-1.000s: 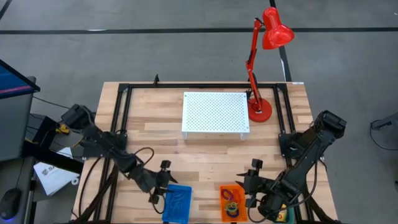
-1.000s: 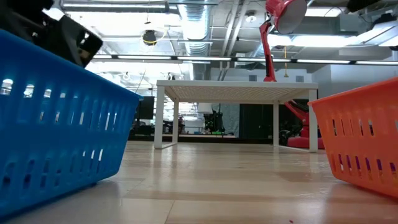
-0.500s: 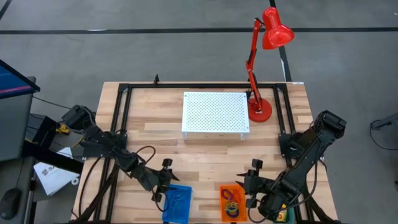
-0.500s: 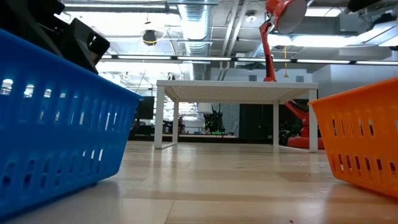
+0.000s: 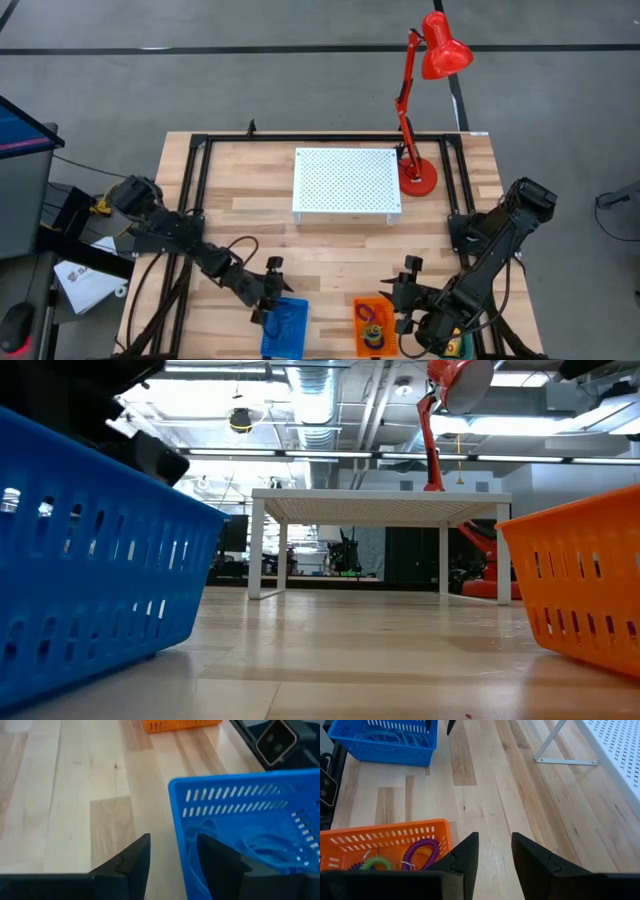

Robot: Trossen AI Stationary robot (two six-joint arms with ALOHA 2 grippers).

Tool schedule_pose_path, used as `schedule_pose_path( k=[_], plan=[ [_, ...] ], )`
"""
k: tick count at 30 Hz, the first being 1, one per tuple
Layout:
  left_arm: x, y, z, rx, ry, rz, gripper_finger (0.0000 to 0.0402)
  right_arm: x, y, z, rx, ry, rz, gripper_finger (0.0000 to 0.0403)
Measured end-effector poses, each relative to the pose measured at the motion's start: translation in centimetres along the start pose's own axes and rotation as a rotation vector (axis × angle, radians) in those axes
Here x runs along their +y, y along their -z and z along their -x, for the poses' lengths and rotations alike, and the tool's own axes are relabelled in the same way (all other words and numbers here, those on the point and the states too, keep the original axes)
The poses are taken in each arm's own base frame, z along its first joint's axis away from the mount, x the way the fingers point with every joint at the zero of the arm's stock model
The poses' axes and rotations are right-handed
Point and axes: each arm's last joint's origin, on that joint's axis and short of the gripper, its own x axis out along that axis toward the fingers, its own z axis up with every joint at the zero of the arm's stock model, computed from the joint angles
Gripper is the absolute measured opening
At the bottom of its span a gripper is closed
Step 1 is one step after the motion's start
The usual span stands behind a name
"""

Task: Pick & Place Office Desk Supplies
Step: Put the blue bin on the shelf

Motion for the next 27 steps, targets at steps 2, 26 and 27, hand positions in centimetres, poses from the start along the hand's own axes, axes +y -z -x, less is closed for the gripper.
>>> schedule_pose_path(
  k=[2, 26, 27],
  plan=[
    [0.1, -0.2, -0.3, 0.002, 0.01, 0.007, 0.0156, 0.0, 0.0, 0.0, 0.0, 0.0, 0.0, 0.0113],
    [1.6, -0.6, -1.5, 0.001, 0.054, 0.031, 0.0004, 0.0, 0.0, 0.1, 0.001, 0.0, 0.003, 0.0113],
    [1.8, -0.7, -1.6, -0.003, 0.053, 0.038, 0.0004, 0.0, 0.0, 0.1, 0.001, 0.0, 0.003, 0.0113]
  ],
)
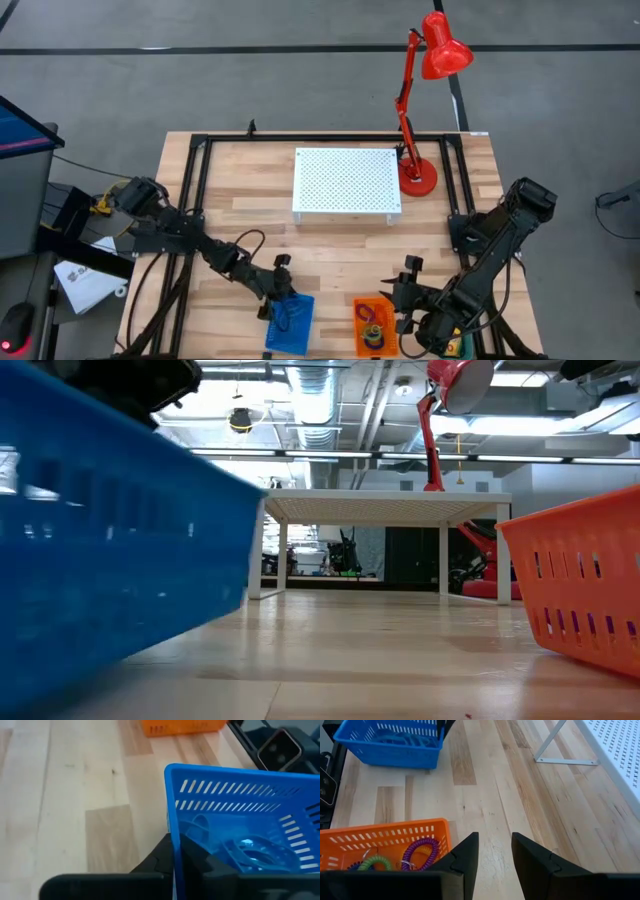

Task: Pick & Place Office Desk Supplies
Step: Put the blue bin on the shelf

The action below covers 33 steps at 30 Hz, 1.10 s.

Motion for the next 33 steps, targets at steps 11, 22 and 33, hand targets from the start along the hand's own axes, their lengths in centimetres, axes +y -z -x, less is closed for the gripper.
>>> schedule_pose_path(
  k=[11, 22, 33],
  plan=[
    [3.4, -4.7, -0.6, 0.023, 0.0, -0.02, 0.0002, 0.0, 0.0, 0.0, 0.0, 0.0, 0.0, 0.0113],
    [7.3, -14.1, 1.7, 0.048, -0.087, -0.136, 0.0002, 0.0, 0.0, 0.0, 0.0, 0.0, 0.0, 0.0113],
    [14.7, -25.9, 11.3, -0.202, 0.081, -0.162, 0.0002, 0.0, 0.0, 0.0, 0.004, 0.001, 0.004, 0.0113]
  ],
)
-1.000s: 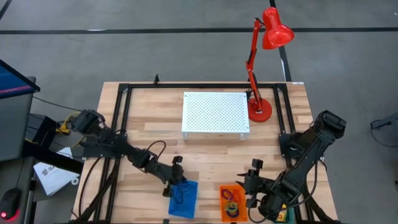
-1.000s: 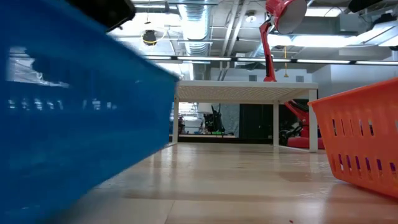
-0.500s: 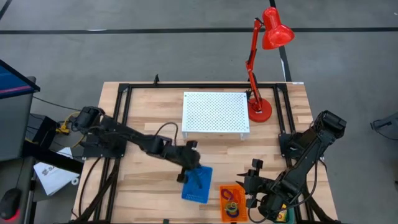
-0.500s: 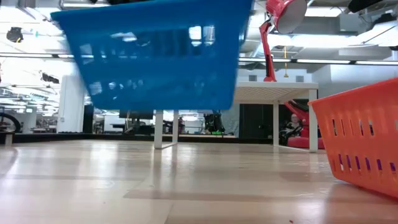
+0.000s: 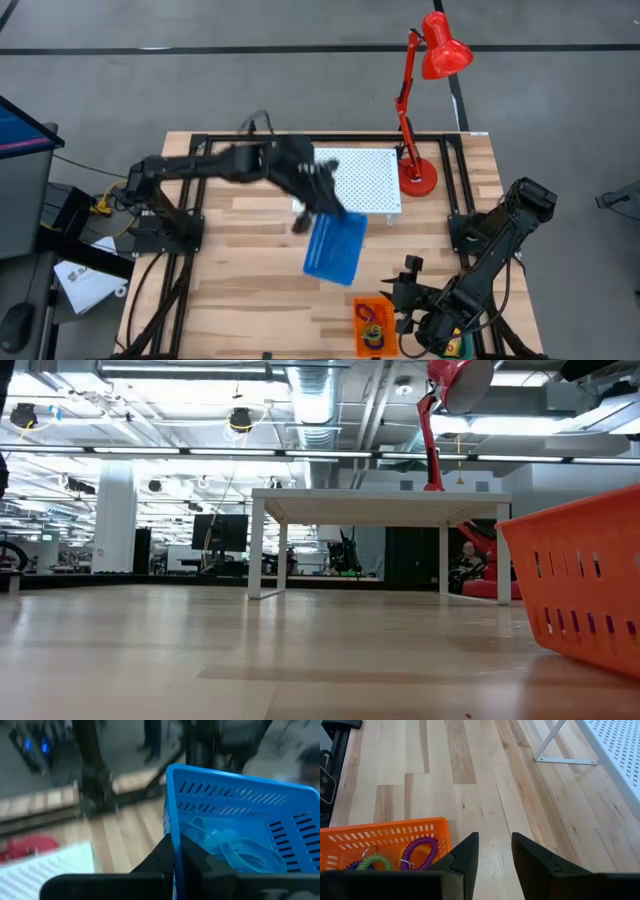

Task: Pick & Place Office Desk Supplies
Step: Put the blue bin on the shelf

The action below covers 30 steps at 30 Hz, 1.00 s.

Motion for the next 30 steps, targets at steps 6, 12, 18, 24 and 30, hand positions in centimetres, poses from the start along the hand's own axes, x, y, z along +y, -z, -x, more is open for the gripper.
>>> schedule_pose_path(
  k=[6, 12, 18, 24, 30],
  plan=[
    [5.1, -0.5, 3.6, -0.09, 0.018, 0.049, 0.0002, 0.0, 0.0, 0.0, 0.001, 0.0, -0.032, 0.0113],
    [9.7, 1.2, 6.7, -0.089, -0.029, 0.131, 0.0003, -0.1, -0.2, -0.3, 0.002, 0.003, -0.075, 0.0113],
    [12.1, 2.5, 8.7, -0.075, -0.097, 0.174, 0.0003, -0.7, -1.2, -1.4, 0.008, 0.011, -0.145, 0.0113],
    [15.1, 4.9, 7.8, -0.037, -0.075, 0.215, 0.0003, -1.1, -1.8, -2.4, 0.025, 0.006, -0.19, 0.0113],
    [18.9, 9.0, 5.3, 0.03, -0.054, 0.293, 0.0003, -1.1, -1.7, -2.8, 0.037, 0.008, -0.207, 0.0113]
  ],
)
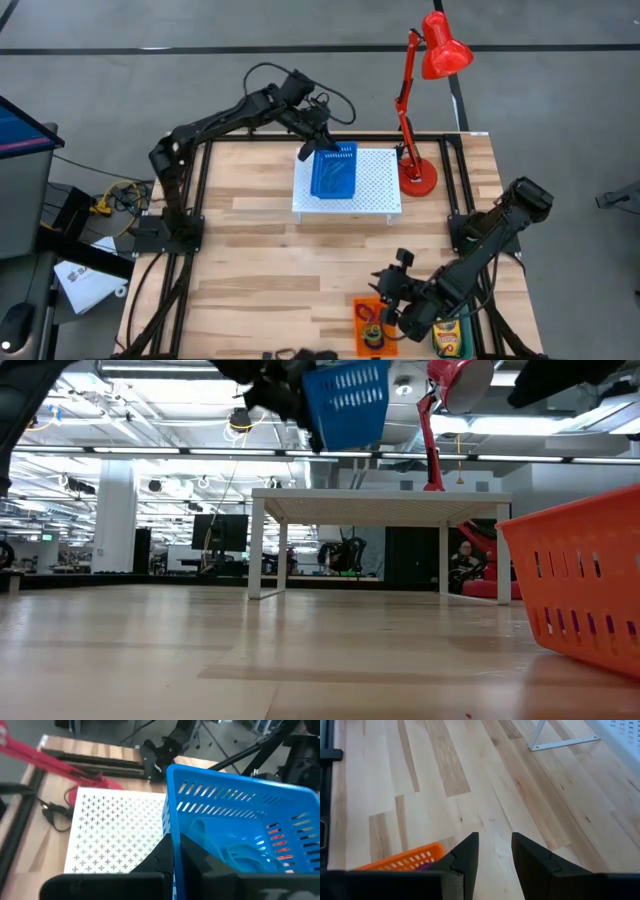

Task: Pick & Place Office Desk Supplies
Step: Put the blue bin on the shelf

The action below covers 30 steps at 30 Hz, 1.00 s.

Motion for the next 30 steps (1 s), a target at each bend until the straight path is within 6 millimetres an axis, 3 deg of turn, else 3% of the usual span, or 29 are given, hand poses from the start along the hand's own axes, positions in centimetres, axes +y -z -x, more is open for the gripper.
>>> schedule_pose_path(
  k=[8, 15, 30],
  plan=[
    [3.5, 2.4, -1.9, 0.034, 0.009, 0.069, 0.0003, -0.4, -0.5, -0.6, 0.002, 0.02, -0.001, 0.0113],
    [3.6, 2.9, -4.1, 0.04, 0.025, 0.045, 0.0003, -0.8, -0.9, -1.1, 0.011, 0.035, 0.001, 0.0113],
    [3.0, 2.9, -6.0, 0.075, -0.078, -0.045, 0.0003, -0.9, -1.0, -1.2, 0.008, 0.04, -0.013, 0.0113]
  ],
)
